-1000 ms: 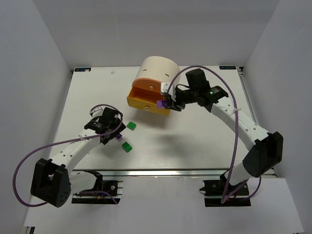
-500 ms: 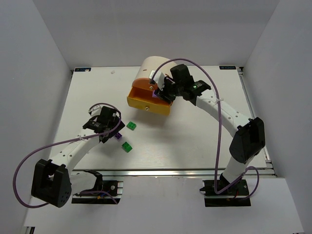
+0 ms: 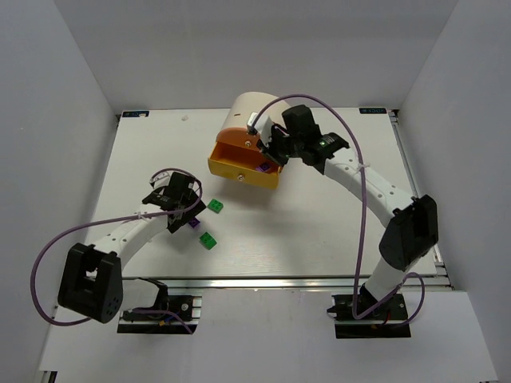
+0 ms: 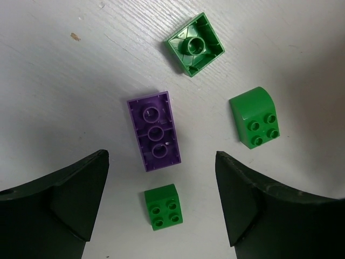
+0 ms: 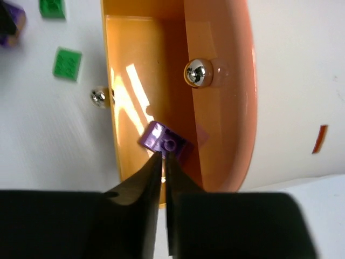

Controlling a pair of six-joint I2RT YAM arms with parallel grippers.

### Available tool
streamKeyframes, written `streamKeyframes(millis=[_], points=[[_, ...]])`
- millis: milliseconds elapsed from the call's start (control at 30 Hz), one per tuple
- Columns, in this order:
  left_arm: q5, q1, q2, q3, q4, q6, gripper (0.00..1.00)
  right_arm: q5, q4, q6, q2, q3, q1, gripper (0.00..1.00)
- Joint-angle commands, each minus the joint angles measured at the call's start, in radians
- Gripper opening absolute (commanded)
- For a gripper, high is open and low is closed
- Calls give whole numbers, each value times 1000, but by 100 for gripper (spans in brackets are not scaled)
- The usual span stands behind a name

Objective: Sort the legos into containers by color

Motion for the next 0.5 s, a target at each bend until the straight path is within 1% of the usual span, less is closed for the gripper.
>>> streamKeyframes(millis=[0,33,67,100,167,267,333,467], points=[[-10,7,27,48,23,20,89,-86,103,99,-161,-78,-22,8],[-10,7,39,51,25,23,88,-111,157,119,-188,-108,-27,8],[-10,7,53,55,26,32,88,-123,169,145,-227,-131,-32,8],[-8,7,83,59,28,37,87,-137,183,157,-242,-170,-42,10],[-8,7,114,77,31,45,86,-142,203,174,-267,-200,-49,11],[-4,7,172,103,34,54,82,-142,202,196,-298,-229,-73,14],[-4,7,208,112,37,60,81,-143,197,204,-307,-240,-82,14],[-15,7,243,123,28,65,74,-145,199,208,-325,-251,-107,14]])
